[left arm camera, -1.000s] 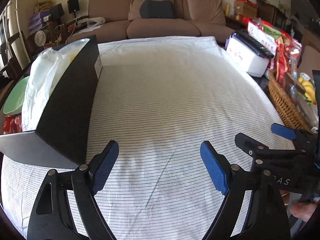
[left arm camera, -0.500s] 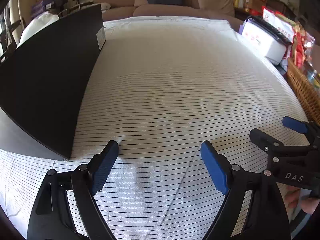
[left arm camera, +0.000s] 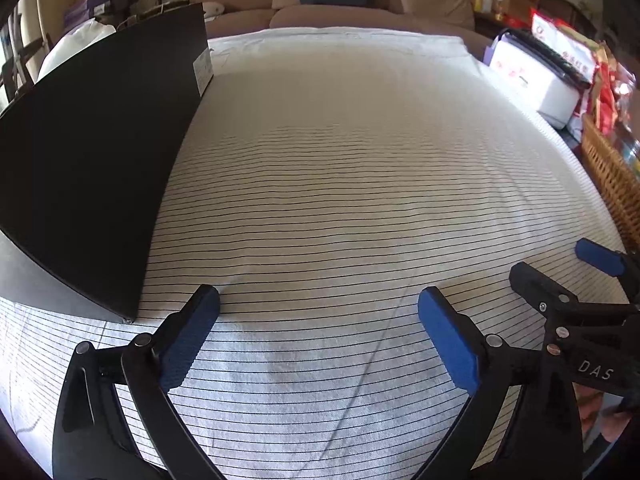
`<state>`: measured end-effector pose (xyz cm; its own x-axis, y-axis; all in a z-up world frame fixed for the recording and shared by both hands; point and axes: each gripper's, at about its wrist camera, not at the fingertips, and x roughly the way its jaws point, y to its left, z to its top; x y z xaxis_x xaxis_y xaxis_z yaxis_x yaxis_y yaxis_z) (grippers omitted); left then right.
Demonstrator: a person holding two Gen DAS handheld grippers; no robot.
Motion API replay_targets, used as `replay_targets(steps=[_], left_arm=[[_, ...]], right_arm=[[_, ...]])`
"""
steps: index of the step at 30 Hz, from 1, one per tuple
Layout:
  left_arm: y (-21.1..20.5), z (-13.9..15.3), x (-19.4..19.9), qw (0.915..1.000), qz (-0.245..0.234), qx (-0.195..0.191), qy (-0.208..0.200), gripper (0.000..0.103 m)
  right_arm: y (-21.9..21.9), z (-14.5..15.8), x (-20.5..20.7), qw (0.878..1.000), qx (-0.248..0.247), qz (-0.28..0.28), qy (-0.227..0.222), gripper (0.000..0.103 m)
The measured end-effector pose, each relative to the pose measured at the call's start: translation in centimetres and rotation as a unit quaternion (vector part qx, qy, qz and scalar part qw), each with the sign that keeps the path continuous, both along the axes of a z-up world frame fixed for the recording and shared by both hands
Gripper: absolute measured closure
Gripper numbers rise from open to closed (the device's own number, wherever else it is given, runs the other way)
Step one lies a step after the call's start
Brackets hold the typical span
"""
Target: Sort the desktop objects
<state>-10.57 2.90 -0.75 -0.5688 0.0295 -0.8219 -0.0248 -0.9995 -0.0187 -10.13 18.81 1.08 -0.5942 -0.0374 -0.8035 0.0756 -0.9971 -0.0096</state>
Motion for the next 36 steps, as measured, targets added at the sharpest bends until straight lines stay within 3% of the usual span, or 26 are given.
replay_targets(steps=[36], left_arm=[[0.03,-0.17,-0.4,1.0,0.007,-0.004,-0.003,0.0]], right_arm=[[0.16,-0.02,-0.11,1.0,0.001,0.001,-0.001,0.0]])
